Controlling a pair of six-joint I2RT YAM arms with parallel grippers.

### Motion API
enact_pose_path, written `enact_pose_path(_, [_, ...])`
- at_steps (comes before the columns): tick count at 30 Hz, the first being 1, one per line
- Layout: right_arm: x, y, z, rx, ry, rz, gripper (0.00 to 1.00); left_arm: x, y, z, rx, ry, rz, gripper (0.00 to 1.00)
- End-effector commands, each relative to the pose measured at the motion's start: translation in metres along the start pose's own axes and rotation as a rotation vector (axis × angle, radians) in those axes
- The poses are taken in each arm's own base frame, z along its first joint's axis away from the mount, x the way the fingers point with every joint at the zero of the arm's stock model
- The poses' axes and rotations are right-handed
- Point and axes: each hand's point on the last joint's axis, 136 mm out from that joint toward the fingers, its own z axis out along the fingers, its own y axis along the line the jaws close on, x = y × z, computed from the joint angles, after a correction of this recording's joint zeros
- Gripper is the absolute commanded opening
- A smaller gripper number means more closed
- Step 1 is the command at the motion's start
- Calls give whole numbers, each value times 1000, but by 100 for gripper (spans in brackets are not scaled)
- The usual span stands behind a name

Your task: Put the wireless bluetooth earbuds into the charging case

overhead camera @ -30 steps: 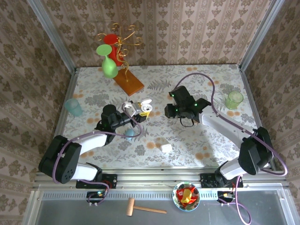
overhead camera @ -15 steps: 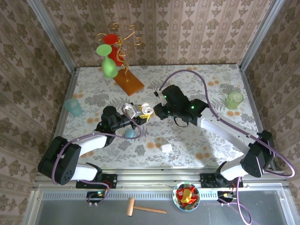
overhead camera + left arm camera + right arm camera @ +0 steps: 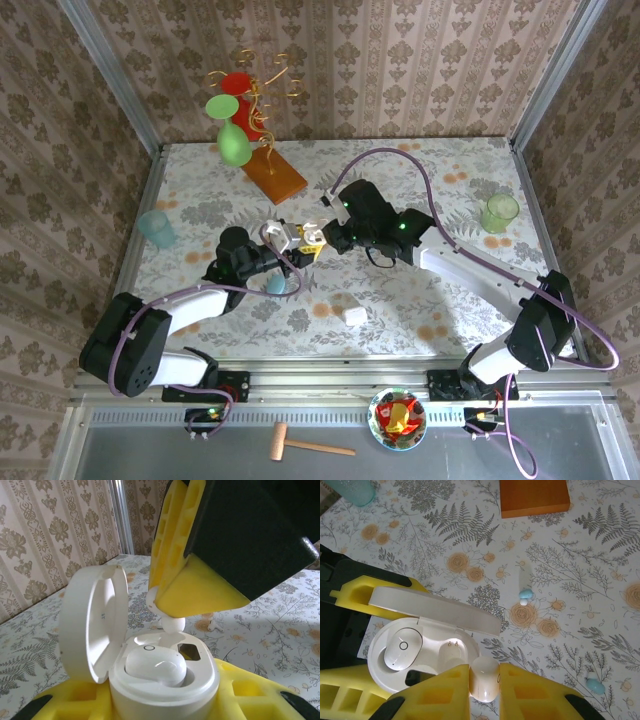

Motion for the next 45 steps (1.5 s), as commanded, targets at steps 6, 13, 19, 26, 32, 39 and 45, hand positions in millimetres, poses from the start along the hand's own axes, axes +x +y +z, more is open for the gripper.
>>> enact_pose_path(6, [-5, 12, 4, -43, -11, -41, 17, -18, -5, 3, 34, -56, 5, 14])
enact_pose_path(13, [-2, 15, 10, -44, 7, -69, 18, -19, -5, 3, 37, -57, 4, 14])
enact_pose_path(19, [0, 13, 12, -32, 11, -75, 18, -18, -6, 3, 38, -55, 1, 14])
enact_pose_path(26, [-4, 18, 2, -63, -13, -82, 27, -17, -4, 5, 33, -58, -2, 14])
enact_pose_path(32, [-10, 23, -4, -92, -35, -52, 36, -18, -5, 6, 41, -65, -8, 14])
enact_pose_path(39, [-14, 20, -18, -82, -56, -32, 45, -16, -4, 5, 30, -65, -5, 14])
enact_pose_path(45, [-35, 18, -52, -168, -172, 77, 68, -14, -6, 4, 39, -59, 21, 14])
